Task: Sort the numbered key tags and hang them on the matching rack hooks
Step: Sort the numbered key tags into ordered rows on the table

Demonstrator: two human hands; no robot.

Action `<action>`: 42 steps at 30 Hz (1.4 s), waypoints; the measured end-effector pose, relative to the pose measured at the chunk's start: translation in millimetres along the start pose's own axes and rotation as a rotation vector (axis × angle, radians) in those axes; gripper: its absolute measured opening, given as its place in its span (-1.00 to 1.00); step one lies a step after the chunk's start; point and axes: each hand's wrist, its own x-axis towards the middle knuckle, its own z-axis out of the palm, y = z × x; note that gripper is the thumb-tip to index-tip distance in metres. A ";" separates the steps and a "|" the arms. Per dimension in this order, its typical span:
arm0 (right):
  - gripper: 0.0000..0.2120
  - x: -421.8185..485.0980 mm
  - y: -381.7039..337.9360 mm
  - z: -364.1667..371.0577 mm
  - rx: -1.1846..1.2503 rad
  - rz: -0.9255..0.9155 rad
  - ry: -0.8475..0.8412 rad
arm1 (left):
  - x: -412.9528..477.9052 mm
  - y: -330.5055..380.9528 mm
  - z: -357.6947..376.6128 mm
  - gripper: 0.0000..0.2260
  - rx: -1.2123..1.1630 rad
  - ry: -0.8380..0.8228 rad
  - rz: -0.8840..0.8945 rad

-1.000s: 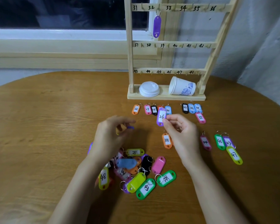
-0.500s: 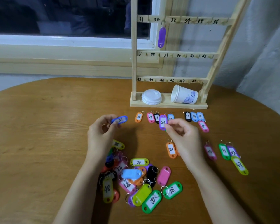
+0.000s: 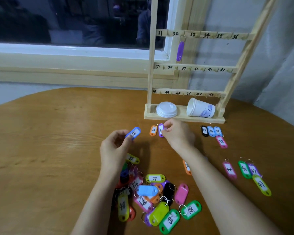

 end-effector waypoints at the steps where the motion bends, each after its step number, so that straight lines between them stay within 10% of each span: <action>1: -0.86 1.1 -0.4 1.4 -0.019 -0.001 0.006 | -0.3 0.1 0.4 -0.94 0.001 -0.003 0.007; 30: -0.89 -80.5 10.8 -13.1 0.819 -0.099 -0.115 | -17.8 10.0 6.8 -0.95 0.013 -0.385 0.106; 42: -0.90 -77.3 18.7 -32.1 0.976 0.085 -0.058 | -3.6 -5.7 -33.4 -0.87 0.315 -0.182 0.158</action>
